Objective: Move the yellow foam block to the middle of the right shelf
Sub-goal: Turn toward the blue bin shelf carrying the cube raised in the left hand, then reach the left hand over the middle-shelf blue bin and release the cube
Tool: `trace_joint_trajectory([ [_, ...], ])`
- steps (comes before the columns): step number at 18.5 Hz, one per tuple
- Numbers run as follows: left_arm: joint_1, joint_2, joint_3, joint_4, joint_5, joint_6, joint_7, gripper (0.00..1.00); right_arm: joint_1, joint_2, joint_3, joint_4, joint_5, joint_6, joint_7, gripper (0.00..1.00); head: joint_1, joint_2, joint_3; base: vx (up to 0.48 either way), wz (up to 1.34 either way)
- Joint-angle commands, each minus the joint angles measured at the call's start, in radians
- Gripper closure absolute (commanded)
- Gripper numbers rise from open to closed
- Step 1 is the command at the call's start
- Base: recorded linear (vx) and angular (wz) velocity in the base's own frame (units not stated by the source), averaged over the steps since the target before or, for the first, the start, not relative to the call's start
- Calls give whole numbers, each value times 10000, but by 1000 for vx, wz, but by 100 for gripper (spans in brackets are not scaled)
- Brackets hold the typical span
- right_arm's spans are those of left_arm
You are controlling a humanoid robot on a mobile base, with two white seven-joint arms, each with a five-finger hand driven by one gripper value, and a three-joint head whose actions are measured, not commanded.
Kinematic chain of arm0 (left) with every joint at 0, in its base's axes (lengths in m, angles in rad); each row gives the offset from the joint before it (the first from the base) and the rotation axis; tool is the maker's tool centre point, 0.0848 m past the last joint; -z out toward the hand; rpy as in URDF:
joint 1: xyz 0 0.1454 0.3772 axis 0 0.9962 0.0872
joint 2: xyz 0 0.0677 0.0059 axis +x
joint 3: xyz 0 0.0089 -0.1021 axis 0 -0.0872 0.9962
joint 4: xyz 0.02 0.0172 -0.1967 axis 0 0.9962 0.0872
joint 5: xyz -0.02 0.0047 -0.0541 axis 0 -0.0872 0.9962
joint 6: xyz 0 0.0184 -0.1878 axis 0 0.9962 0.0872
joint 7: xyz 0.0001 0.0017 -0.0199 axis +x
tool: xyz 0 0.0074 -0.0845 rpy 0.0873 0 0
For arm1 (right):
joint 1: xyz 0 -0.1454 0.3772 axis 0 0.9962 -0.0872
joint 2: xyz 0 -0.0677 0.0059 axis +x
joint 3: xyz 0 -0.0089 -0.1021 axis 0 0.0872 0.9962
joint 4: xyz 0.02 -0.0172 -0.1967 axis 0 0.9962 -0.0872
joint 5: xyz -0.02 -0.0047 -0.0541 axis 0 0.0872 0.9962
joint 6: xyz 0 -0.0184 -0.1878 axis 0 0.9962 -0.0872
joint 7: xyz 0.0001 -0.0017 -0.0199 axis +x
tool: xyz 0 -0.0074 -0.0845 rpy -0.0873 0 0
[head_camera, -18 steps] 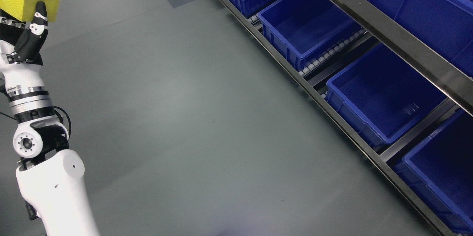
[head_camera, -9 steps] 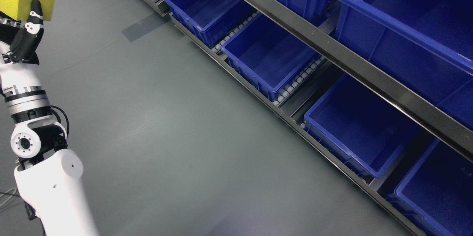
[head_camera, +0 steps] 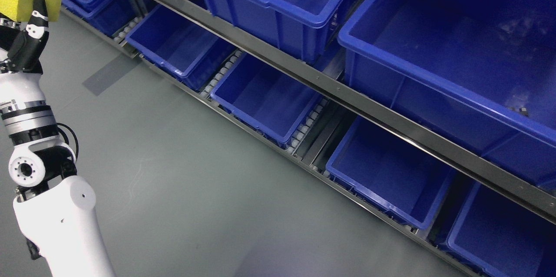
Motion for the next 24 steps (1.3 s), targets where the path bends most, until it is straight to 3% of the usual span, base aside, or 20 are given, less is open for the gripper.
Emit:
trace_joint_trajectory([
  [1,33,246,-29,-661,0,-30,-92,59,-14,-175,0,-174,0,-4,7,0,0,0,0,268,-521],
  [6,-150,399,-182,-1366,30,-215,-1056,60,-15,-175,0,-174,0,-4,7,0,0,0,0,186,-465],
  [8,-1097,1269,-793,-1352,30,74,-1197,60,-15,-175,0,-174,0,-4,7,0,0,2,0,118,-284],
  [10,-2110,1748,-1621,-1261,30,1251,-1212,60,-30,-175,0,-174,0,-4,7,0,0,2,0,82,-164],
  [12,-3154,1765,-2403,-879,15,2769,-1227,60,-14,-175,0,-174,0,-4,7,0,0,3,0,46,-70],
  [16,-5131,1460,-4427,1569,-15,5517,-1227,60,-14,-175,0,-174,0,-4,7,0,0,3,0,6,-7],
  [21,-6961,294,-5734,5560,-275,5829,-1243,60,-30,-175,0,-174,0,-4,7,0,0,3,0,0,0],
  [24,-7131,175,-5859,6469,-934,5829,-1243,59,-14,-175,0,-174,0,-4,7,0,0,2,0,2,-11],
])
